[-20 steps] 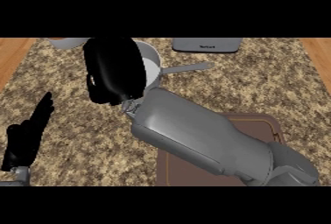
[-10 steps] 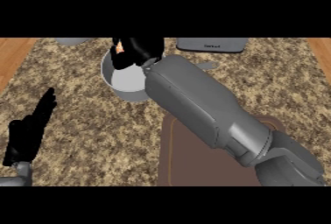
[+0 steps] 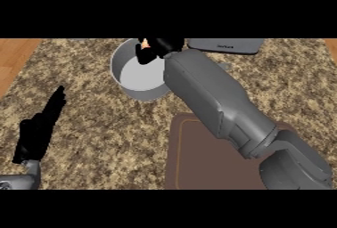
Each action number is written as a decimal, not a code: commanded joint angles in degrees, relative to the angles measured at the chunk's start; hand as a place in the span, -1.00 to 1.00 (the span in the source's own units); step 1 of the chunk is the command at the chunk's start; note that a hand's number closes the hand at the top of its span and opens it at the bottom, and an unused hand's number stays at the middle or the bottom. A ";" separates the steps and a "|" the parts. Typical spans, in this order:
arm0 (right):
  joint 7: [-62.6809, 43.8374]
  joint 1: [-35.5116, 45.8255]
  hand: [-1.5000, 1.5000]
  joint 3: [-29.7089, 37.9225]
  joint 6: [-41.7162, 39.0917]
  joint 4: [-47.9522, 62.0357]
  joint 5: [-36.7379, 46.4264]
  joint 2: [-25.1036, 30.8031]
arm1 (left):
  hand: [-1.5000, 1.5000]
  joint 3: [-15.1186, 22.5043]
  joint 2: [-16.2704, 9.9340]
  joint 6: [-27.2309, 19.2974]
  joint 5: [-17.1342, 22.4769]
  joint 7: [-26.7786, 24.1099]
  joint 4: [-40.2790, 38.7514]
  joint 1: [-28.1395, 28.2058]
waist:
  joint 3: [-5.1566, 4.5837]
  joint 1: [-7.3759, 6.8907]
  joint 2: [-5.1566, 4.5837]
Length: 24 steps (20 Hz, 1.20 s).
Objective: Pick the cupcake from the tray and place it in the pot
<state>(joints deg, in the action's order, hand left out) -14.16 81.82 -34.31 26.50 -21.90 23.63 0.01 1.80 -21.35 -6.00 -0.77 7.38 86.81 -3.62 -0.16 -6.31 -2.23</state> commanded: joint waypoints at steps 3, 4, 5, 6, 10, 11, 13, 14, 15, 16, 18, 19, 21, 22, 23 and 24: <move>4.31 -2.00 -1.00 4.29 -0.49 3.40 -6.03 -0.01 | 0.00 0.49 -0.05 0.14 -1.05 0.59 -0.69 -2.71 | 0.04 -1.37 -0.60; 3.91 -1.27 -1.00 4.72 -2.15 2.76 -7.43 -0.01 | 0.00 0.62 0.65 0.09 -1.00 -0.80 -1.93 -2.22 | -0.02 -2.15 -0.72; 5.78 -1.91 -1.00 5.93 -1.50 3.93 -8.11 -0.01 | 0.00 1.72 1.39 0.16 -1.27 -0.91 -1.02 -1.67 | 0.03 -1.70 -0.66; 8.21 -2.16 -1.00 6.86 -1.79 4.58 -8.70 -0.01 | 0.00 1.10 1.02 -0.53 -1.33 1.12 -0.12 -2.96 | 0.12 -1.82 -0.90; 13.58 -3.49 -1.00 7.78 -0.61 5.53 -10.04 -0.01 | 0.00 1.64 1.72 -0.89 -1.57 2.48 0.71 -2.63 | 0.15 -1.42 -0.47; 12.35 -2.33 -1.00 7.96 -0.57 5.07 -10.92 -0.01 | 0.00 0.87 0.99 0.37 -1.05 0.27 -1.54 -3.61 | 0.04 -2.12 -0.74; 16.59 -3.70 -1.00 10.37 3.04 3.69 -12.90 -0.01 | 0.00 0.17 0.04 1.47 0.01 0.32 -0.18 -2.15 | 0.13 -2.52 -0.60; 18.21 -3.58 -1.00 11.90 4.68 1.98 -14.54 -0.01 | 0.00 1.22 0.97 0.45 -1.24 1.00 -0.93 -2.99 | 0.18 -2.56 -0.87; 20.35 -2.95 -1.00 14.89 5.92 -0.90 -17.24 -0.01 | 0.00 0.74 0.38 1.30 -0.55 0.86 -0.97 -2.40 | 0.25 -1.42 -0.27; 21.74 -3.71 -1.00 16.20 6.50 -1.60 -18.99 -0.01 | 0.00 0.37 0.68 1.23 -0.28 -0.22 -1.87 -1.97 | 0.20 -1.63 -0.40; 24.77 -4.07 -1.00 20.75 6.59 -2.36 -22.83 -0.01 | 0.00 0.48 1.06 0.05 -0.88 0.87 -0.45 -1.64 | 0.29 -0.69 -0.03; 25.11 -3.45 -1.00 21.25 6.70 -2.26 -23.95 -0.01 | 0.00 -0.03 1.25 -0.25 -0.78 0.19 -1.16 -2.02 | 0.19 -1.03 -0.08; 26.88 -2.68 -1.00 24.31 5.22 -1.92 -26.64 -0.01 | 0.00 -0.97 0.37 0.73 -0.30 -1.24 -2.61 -1.06 | 0.15 0.17 0.12; 25.90 -0.98 -1.00 24.07 2.99 -1.66 -27.92 -0.01 | 0.00 -0.26 0.55 0.29 -0.70 2.56 -0.57 -3.58 | 0.18 0.14 0.42; 29.61 -3.65 -1.00 24.39 0.19 -0.44 -28.21 -0.01 | 0.00 -2.02 0.07 0.52 -0.33 -1.16 -3.87 -2.83 | 0.11 1.40 0.41; 29.56 -3.37 -1.00 25.02 -0.60 0.78 -29.34 -0.01 | 0.00 -0.09 1.23 -1.03 -1.75 1.24 0.06 -1.48 | 0.16 0.56 0.55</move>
<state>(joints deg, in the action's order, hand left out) 11.82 78.78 -12.39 29.38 -22.58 -1.69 0.01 1.43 -20.67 -5.81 -1.59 7.72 85.39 -5.82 0.00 -6.44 -2.06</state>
